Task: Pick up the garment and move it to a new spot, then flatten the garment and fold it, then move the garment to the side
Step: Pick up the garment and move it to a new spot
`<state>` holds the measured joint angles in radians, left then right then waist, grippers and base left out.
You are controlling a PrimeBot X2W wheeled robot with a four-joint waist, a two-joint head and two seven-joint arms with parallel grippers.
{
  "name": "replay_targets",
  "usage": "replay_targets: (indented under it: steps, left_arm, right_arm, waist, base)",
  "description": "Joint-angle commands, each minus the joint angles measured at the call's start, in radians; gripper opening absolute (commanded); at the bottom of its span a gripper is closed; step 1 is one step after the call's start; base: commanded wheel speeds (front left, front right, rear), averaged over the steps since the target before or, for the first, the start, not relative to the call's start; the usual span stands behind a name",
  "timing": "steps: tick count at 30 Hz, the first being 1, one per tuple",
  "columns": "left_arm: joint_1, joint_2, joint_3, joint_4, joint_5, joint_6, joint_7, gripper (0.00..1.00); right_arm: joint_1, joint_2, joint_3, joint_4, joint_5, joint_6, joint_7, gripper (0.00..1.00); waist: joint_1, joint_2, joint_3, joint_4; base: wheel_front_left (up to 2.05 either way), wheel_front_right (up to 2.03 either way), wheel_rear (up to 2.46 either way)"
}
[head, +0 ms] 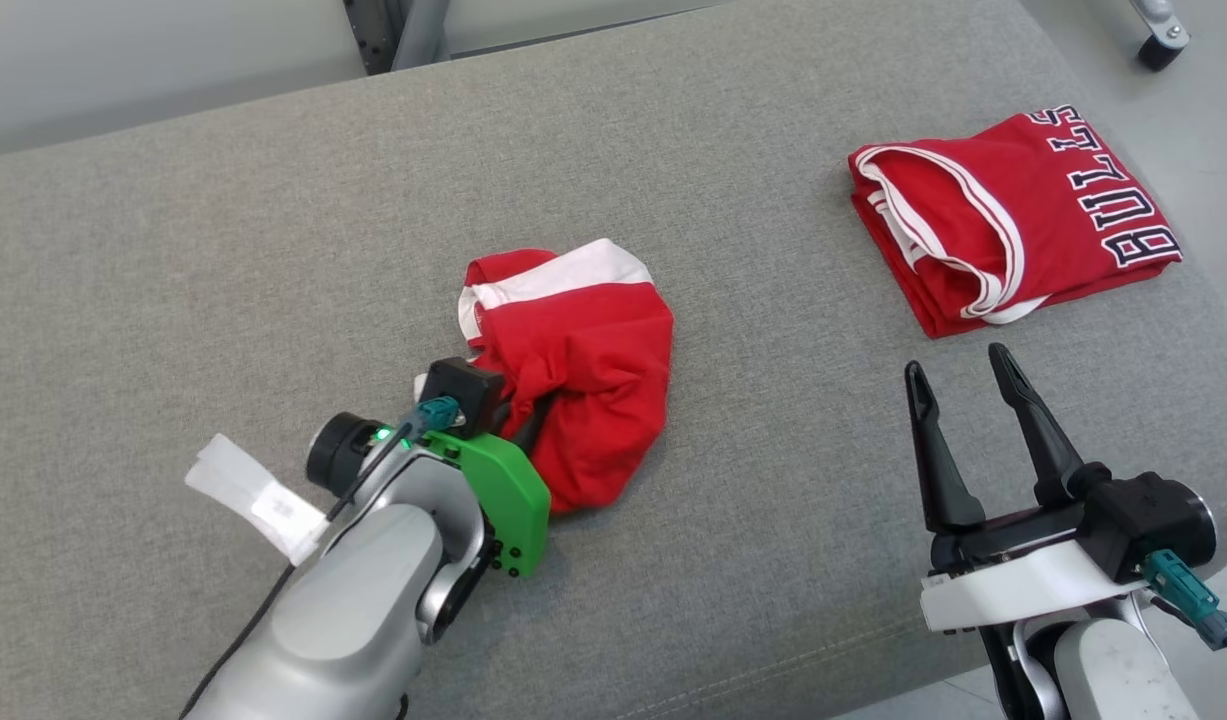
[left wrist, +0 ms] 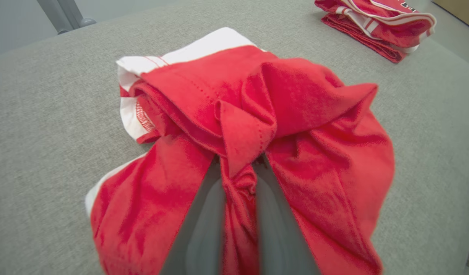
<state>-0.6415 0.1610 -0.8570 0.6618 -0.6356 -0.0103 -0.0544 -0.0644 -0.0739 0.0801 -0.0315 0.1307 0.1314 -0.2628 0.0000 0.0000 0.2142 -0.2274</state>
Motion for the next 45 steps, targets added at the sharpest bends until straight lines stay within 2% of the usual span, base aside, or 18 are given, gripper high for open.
replay_targets:
  steps: [1, 6, 11, 12, 13, 14, 19, 23, 28, 31, 34, 38, 39, 40, 45]
  left_arm:
    - [0.001, 0.025, 0.01, 0.01, 0.0, 0.015, -0.007, 0.0]
    - [0.037, 0.058, 0.009, 0.01, -0.004, 0.037, 0.004, 0.0]
    - [0.07, 0.041, 0.013, 0.004, -0.022, 0.057, 0.0, 0.0]
    - [0.077, 0.034, 0.014, 0.006, -0.026, 0.06, -0.002, 0.46]
    - [0.077, 0.034, 0.014, 0.006, -0.026, 0.06, -0.002, 0.46]
    - [0.086, 0.028, 0.016, 0.006, -0.033, 0.063, -0.008, 1.0]
    - [0.161, 0.027, 0.086, -0.049, -0.084, 0.104, -0.122, 1.0]
    - [0.275, 0.078, 0.151, -0.168, -0.096, 0.161, -0.188, 1.0]
    - [0.442, 0.149, 0.227, -0.337, -0.063, 0.231, -0.21, 1.0]
    - [0.536, 0.16, 0.292, -0.417, -0.019, 0.251, -0.21, 1.0]
    - [0.618, 0.156, 0.374, -0.453, 0.04, 0.241, -0.211, 1.0]
    - [0.694, 0.122, 0.484, -0.463, 0.136, 0.185, -0.21, 1.0]
    - [0.71, 0.106, 0.512, -0.468, 0.152, 0.165, -0.21, 1.0]
    - [0.737, 0.08, 0.56, -0.471, 0.194, 0.122, -0.21, 1.0]
    - [0.775, 0.013, 0.665, -0.45, 0.274, 0.043, -0.21, 1.0]
  right_arm:
    - [0.015, 0.003, -0.006, -0.001, 0.001, -0.001, -0.003, 1.0]
    - [0.016, -0.006, -0.006, 0.004, -0.005, -0.001, -0.003, 1.0]
    - [0.013, -0.018, 0.0, 0.008, -0.007, -0.001, -0.003, 1.0]
    - [0.014, -0.02, -0.001, 0.009, -0.008, -0.001, -0.003, 1.0]
    - [0.014, -0.02, -0.001, 0.009, -0.008, -0.001, -0.003, 1.0]
    - [0.016, -0.023, -0.001, 0.01, -0.009, -0.001, -0.003, 1.0]
    - [0.045, -0.036, -0.002, 0.02, -0.009, -0.001, -0.003, 1.0]
    - [0.079, -0.051, -0.028, 0.014, -0.004, -0.001, -0.003, 1.0]
    - [0.142, -0.068, -0.086, 0.012, -0.006, -0.001, -0.003, 1.0]
    - [0.18, -0.074, -0.123, 0.021, -0.009, -0.001, -0.003, 1.0]
    - [0.207, -0.071, -0.153, 0.043, -0.014, -0.001, -0.003, 1.0]
    - [0.225, -0.061, -0.183, 0.092, -0.019, -0.001, -0.003, 1.0]
    - [0.228, -0.056, -0.189, 0.104, -0.021, -0.001, -0.003, 1.0]
    - [0.231, -0.049, -0.201, 0.12, -0.024, -0.001, -0.003, 1.0]
    - [0.228, -0.031, -0.223, 0.145, -0.033, -0.001, -0.003, 1.0]
  waist:
    - [0.0, 0.0, -0.018, 0.001]
    - [0.0, 0.0, -0.033, 0.044]
    - [0.0, 0.0, -0.045, 0.089]
    - [0.0, 0.0, -0.049, 0.097]
    - [0.0, 0.0, -0.049, 0.097]
    - [0.0, 0.0, -0.054, 0.105]
    - [0.0, 0.0, -0.111, 0.131]
    - [0.0, 0.0, -0.162, 0.159]
    - [0.0, 0.0, -0.218, 0.224]
    - [0.0, 0.0, -0.233, 0.266]
    - [0.0, 0.0, -0.239, 0.298]
    - [0.0, 0.0, -0.241, 0.319]
    - [0.0, 0.0, -0.241, 0.322]
    - [0.0, 0.0, -0.241, 0.326]
    - [0.0, 0.0, -0.238, 0.32]
  base:
    - [0.0, 0.0, 0.0]
    - [0.0, 0.0, 0.0]
    - [0.0, 0.0, 0.0]
    - [0.0, 0.0, 0.0]
    - [0.0, 0.0, 0.0]
    - [0.0, 0.0, 0.0]
    - [0.0, 0.0, 0.0]
    - [0.0, 0.0, 0.0]
    - [0.0, 0.0, 0.0]
    - [0.0, 0.0, 0.0]
    - [0.0, 0.0, 0.0]
    - [0.0, 0.0, 0.0]
    - [0.0, 0.0, 0.0]
    - [0.0, 0.0, 0.0]
    - [0.0, 0.0, 0.0]
